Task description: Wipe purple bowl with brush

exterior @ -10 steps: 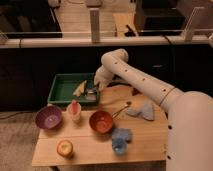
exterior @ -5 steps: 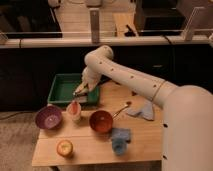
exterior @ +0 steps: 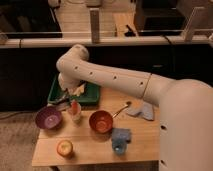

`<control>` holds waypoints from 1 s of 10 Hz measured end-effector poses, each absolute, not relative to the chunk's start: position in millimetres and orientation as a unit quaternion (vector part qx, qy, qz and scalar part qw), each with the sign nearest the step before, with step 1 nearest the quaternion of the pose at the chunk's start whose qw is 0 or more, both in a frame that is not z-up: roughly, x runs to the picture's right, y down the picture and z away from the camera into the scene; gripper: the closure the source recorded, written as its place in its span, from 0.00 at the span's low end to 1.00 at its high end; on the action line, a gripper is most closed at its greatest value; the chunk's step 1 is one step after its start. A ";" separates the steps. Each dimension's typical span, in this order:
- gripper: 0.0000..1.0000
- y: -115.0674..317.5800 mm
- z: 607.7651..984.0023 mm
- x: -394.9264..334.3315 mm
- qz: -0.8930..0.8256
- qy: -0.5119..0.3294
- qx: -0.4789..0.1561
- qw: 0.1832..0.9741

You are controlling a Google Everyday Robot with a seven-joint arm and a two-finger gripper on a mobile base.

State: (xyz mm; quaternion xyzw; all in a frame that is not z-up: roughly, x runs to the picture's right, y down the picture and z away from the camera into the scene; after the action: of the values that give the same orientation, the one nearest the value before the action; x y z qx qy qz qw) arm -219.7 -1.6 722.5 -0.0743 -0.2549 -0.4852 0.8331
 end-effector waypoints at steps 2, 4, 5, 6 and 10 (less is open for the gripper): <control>0.99 11.6 712.3 -246.3 -0.514 -0.257 -0.063 0.816; 0.99 25.8 705.4 -285.6 -0.550 -0.260 -0.053 0.792; 0.99 29.4 704.2 -299.1 -0.562 -0.263 -0.050 0.783; 0.99 33.0 705.0 -316.2 -0.576 -0.270 -0.046 0.770; 0.99 44.5 719.5 -370.1 -0.612 -0.314 -0.018 0.726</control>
State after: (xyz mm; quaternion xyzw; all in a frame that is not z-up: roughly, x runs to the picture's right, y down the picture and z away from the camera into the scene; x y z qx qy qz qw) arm -370.1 44.5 719.5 -0.0182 -0.3138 -0.6119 0.7257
